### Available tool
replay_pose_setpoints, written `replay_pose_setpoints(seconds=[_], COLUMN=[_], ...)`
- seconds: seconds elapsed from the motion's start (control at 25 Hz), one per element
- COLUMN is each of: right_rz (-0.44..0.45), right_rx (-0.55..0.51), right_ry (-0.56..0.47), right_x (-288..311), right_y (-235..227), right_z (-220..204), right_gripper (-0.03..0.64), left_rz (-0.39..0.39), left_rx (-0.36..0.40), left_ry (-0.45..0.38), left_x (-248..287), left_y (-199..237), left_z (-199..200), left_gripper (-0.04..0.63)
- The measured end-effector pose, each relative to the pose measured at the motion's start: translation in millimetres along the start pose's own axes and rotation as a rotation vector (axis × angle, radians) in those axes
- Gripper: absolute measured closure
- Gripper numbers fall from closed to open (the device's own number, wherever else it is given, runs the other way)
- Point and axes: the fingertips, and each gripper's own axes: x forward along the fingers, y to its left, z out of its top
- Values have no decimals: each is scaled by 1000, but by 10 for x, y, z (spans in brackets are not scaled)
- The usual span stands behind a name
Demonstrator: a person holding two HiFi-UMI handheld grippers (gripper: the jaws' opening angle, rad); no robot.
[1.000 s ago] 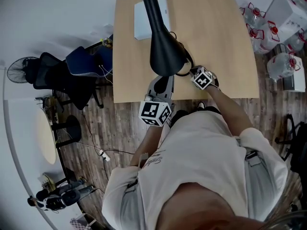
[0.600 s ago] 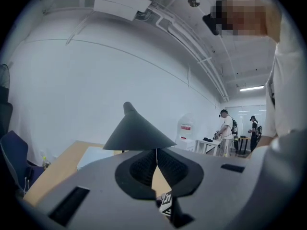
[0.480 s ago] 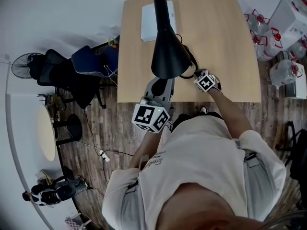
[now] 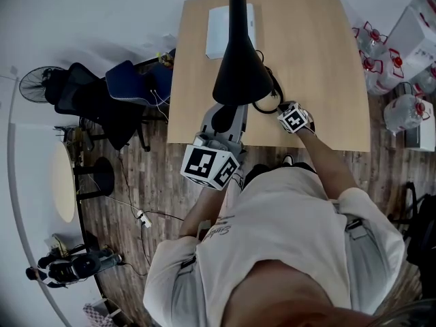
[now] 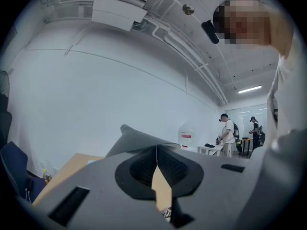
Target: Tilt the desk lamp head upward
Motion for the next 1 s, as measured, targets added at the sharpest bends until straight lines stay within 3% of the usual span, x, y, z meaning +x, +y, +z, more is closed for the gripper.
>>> replay_pose_setpoints(seconds=[0.36, 0.8, 1.0], right_rz=[2, 3, 22], right_rx=[64, -6, 33], right_ry=[-34, -3, -22], right_x=[92, -11, 71], right_y=[-44, 0, -20], right_z=[-45, -21, -54], right_gripper=[621, 621, 620], left_rz=[-48, -43, -49], left_rx=[24, 101, 149], left_ry=[-50, -83, -94], left_x=[71, 143, 201], left_y=[-111, -128, -118], left_z=[386, 746, 909], left_gripper=[580, 580, 580])
